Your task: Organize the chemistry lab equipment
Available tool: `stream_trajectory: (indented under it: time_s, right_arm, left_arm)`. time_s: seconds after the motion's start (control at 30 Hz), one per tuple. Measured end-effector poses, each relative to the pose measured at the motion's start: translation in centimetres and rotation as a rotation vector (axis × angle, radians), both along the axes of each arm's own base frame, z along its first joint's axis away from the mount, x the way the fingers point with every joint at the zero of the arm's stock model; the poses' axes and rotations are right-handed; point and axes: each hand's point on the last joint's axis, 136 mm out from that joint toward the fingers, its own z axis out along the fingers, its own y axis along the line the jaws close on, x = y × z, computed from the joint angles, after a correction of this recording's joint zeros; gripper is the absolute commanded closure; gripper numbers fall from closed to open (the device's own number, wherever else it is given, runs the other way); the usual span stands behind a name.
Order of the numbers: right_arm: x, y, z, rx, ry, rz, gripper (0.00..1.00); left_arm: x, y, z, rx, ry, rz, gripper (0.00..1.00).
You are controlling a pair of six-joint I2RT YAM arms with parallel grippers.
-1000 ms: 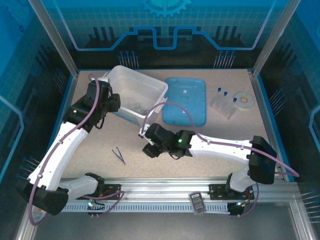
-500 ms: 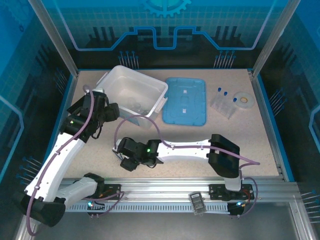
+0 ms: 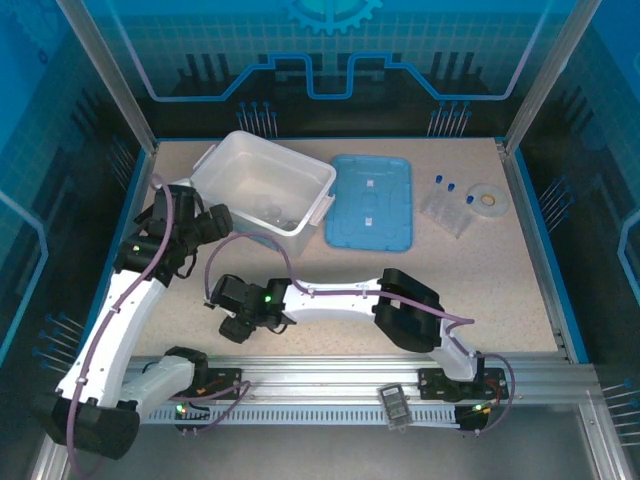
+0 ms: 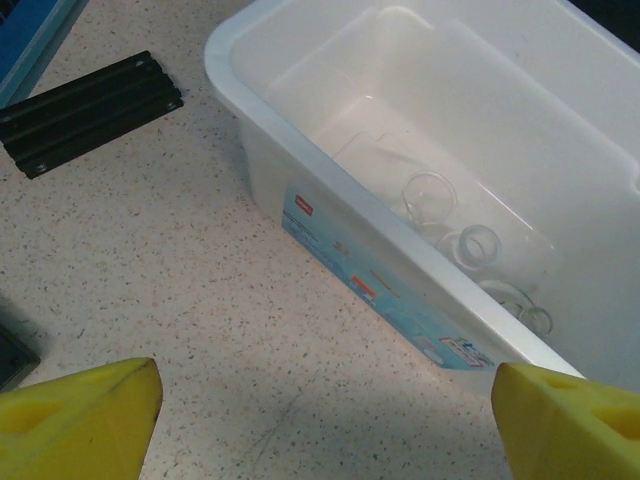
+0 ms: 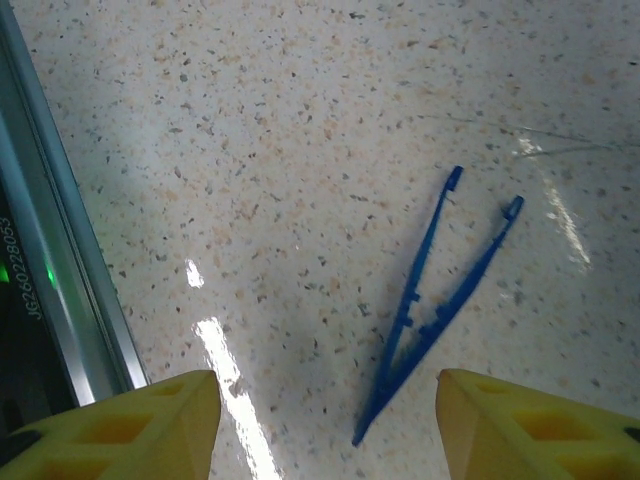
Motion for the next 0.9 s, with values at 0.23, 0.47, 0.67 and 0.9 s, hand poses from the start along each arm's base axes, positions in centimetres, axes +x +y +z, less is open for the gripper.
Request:
stream_trajectory:
  time_s: [0.23, 0.47, 0.67, 0.9]
  right_arm:
    - [1.5, 0.5, -2.0, -0.031, 0.045, -0.037, 0.41]
    - [2.4, 0.9, -2.8, -0.047, 0.059, -0.059, 0.42]
    - [3.0, 1.1, -3.6, -0.056, 0.073, -0.077, 0.44]
    - [3.5, 1.4, -3.6, -0.047, 0.078, -0.085, 0.46]
  left_arm:
    - [0.2, 0.8, -0.3, -0.052, -0.003, 0.012, 0.11]
    - [0.3, 0.6, -1.4, -0.111, 0.013, -0.008, 0.11]
    - [0.5, 0.1, -1.3, -0.135, 0.007, -0.032, 0.11]
    - [0.5, 0.0, -1.3, -0.142, 0.007, -0.038, 0.11]
